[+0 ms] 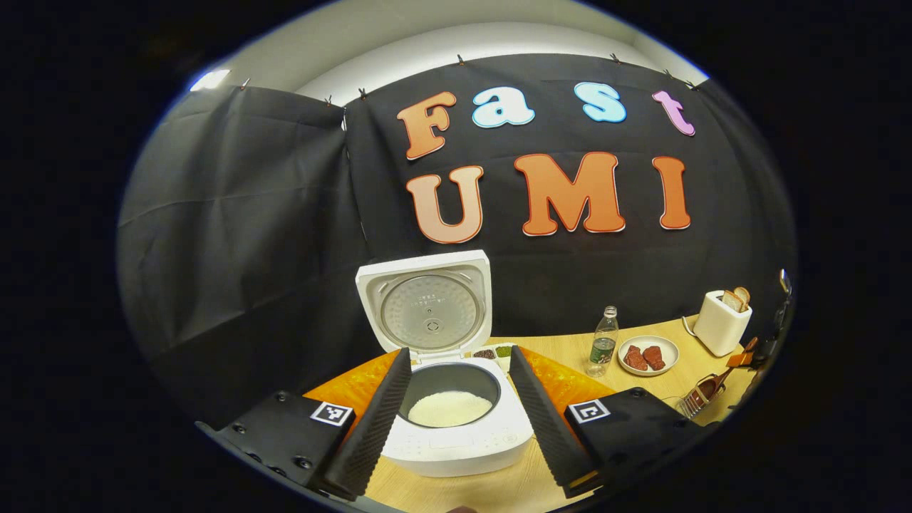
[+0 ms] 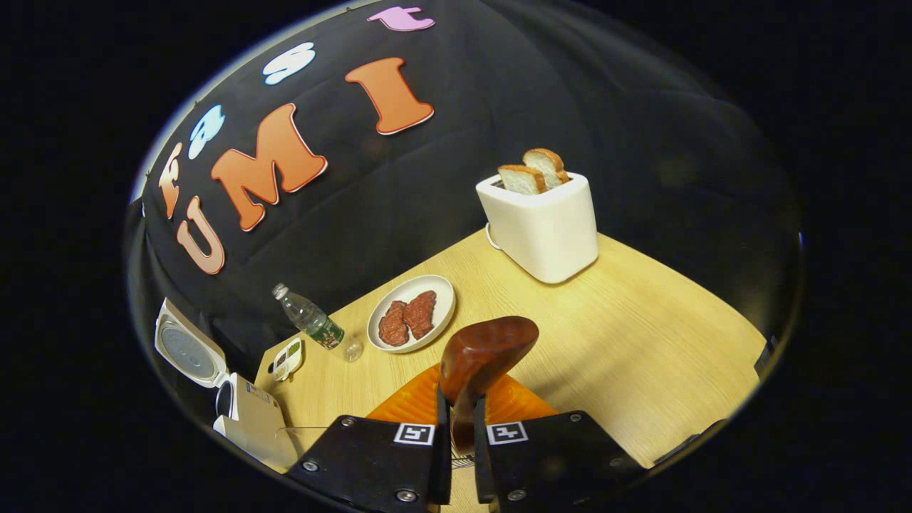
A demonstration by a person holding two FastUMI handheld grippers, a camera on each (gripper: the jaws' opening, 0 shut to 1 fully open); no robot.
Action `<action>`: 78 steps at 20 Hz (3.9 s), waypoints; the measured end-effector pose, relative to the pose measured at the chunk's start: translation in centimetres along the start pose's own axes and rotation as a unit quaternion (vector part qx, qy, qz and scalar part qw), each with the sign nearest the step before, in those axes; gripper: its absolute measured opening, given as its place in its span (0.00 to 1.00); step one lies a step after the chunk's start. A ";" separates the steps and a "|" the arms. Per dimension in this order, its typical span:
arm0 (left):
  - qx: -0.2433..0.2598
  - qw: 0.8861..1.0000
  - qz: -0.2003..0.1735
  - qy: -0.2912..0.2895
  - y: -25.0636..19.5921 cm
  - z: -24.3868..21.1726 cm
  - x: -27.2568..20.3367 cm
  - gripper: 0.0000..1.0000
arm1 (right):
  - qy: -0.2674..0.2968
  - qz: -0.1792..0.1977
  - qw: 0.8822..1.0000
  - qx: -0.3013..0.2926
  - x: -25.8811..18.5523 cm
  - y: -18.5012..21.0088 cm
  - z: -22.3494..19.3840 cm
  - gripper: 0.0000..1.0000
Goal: Close the left gripper, press the button to open the rice cooker; take a wooden spoon from the chopstick holder with the right hand, scoop a spoonful of rice and pour it into the rice cooker, then put the wooden spoon back into the chopstick holder.
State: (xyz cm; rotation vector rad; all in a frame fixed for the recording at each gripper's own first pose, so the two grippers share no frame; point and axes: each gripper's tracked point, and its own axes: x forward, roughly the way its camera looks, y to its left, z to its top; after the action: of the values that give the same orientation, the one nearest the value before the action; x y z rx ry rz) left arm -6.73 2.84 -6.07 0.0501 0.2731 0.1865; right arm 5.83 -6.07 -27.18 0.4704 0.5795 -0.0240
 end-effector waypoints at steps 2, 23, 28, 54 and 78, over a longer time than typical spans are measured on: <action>0.002 1.000 -0.003 -0.003 0.0 -0.1 0.1 0.91 | -0.015 0.002 1.000 -0.008 -1.3 0.9 1.5 0.13; -0.013 0.999 -0.004 0.034 4.9 -5.5 2.5 0.99 | -0.037 0.043 0.955 -0.289 -6.7 15.3 -7.0 0.10; -0.013 0.999 -0.005 0.041 6.4 -6.4 2.8 1.00 | -0.087 0.014 0.910 -0.405 -6.2 16.6 -8.6 0.10; 0.006 0.999 -0.006 0.052 10.8 -7.4 3.9 1.00 | 0.058 0.079 0.984 -0.149 -4.6 20.8 -17.5 0.09; -0.012 0.998 -0.033 0.046 7.3 -6.8 5.1 1.00 | 0.135 0.191 0.909 0.346 -5.4 15.0 -8.2 0.08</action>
State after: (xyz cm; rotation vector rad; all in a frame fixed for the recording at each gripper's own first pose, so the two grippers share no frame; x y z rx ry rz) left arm -5.01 11.19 -13.38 0.0077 0.3639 0.1269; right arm -0.71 10.37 -24.00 1.2910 0.7380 0.2210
